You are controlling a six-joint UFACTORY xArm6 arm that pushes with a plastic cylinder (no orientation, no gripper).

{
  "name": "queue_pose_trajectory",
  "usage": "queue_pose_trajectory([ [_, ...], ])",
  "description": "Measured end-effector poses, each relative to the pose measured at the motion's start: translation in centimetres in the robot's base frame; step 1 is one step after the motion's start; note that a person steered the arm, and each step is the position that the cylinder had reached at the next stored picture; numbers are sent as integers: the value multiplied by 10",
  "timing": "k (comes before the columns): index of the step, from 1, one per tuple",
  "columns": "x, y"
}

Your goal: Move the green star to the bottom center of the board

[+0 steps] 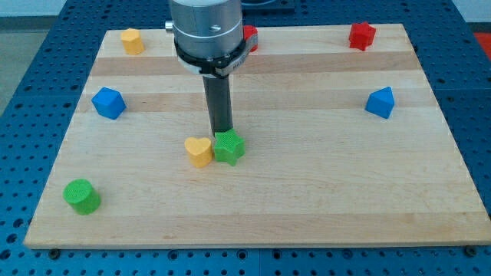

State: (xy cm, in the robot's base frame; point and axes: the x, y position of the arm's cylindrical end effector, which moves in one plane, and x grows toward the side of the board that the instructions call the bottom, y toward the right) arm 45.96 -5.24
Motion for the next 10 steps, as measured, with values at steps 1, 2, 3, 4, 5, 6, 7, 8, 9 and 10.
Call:
queue_pose_trajectory([
  [1,14,0],
  [2,29,0],
  [3,40,0],
  [4,51,0],
  [5,67,0],
  [6,83,0],
  [7,99,0],
  [8,107,0],
  [9,107,1],
  [10,107,5],
])
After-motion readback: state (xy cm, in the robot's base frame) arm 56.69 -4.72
